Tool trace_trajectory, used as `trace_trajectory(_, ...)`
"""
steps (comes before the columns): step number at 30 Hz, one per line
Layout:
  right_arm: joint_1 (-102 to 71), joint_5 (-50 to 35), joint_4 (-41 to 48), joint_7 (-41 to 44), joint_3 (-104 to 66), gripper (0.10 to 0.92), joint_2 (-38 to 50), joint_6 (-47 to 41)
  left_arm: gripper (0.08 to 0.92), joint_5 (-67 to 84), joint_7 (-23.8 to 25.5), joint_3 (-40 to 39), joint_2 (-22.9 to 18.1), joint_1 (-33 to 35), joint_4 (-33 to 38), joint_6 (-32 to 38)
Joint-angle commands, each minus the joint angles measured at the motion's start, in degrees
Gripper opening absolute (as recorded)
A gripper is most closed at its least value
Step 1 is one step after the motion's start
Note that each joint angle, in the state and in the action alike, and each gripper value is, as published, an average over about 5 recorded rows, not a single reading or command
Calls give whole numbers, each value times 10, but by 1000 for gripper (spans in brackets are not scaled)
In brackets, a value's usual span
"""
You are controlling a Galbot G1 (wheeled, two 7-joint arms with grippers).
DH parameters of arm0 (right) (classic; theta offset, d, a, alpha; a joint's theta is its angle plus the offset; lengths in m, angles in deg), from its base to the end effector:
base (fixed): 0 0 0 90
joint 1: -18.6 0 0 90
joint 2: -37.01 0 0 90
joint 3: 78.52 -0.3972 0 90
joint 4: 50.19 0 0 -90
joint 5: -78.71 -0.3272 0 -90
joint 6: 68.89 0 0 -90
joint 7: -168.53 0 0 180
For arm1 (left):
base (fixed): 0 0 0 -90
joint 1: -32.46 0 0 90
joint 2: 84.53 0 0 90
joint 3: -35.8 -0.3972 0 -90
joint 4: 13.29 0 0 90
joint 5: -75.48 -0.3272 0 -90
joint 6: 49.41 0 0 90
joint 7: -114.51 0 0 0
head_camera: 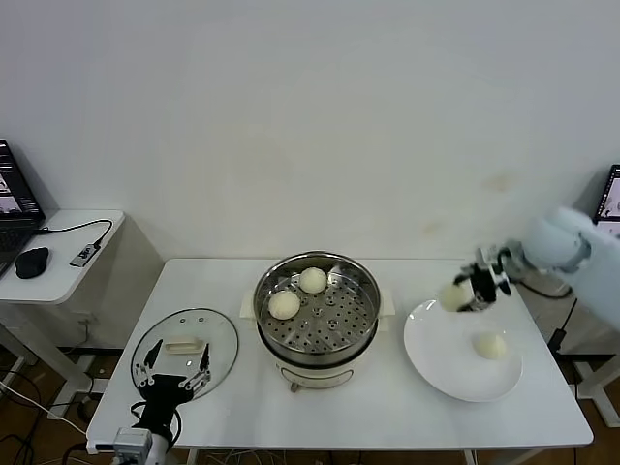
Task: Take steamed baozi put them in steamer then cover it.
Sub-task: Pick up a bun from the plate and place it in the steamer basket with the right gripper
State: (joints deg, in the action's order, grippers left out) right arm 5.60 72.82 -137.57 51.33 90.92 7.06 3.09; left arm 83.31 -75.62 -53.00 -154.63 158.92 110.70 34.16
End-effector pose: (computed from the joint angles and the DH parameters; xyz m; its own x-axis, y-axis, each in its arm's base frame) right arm 0.4852 -0.1967 -0.0506 -0.3503 -0.2343 0.9069 -0.9262 -0.0575 -0.3726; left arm 0.0996 0.0783 -0.3217 -0.9892 -0.0186 0.1454 0.0083 0.9833 0.1816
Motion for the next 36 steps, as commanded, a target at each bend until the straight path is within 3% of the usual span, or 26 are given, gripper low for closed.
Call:
trace_trajectory(1,185,-99,-2,-28,124,585,-145,9,823,1,0,3,-1,-1,-2,0)
trace_trajectory(8,153,-93,8,-51,178,585,-242,74,823,2,0,11,-4,5,4,1)
trace_trajectory(19,142,-7,41,-37,250,595,-354,212,823,5,0,23,-9,8,13,1)
trace_trajectory(29,127,87,59,-30,275,602,-393,302,823,5,-1,26,-15,11,19,2)
trace_trajectory(36,119,108,57,-31,279,602,-391,337,823,5,-1,25,-17,10,18,2)
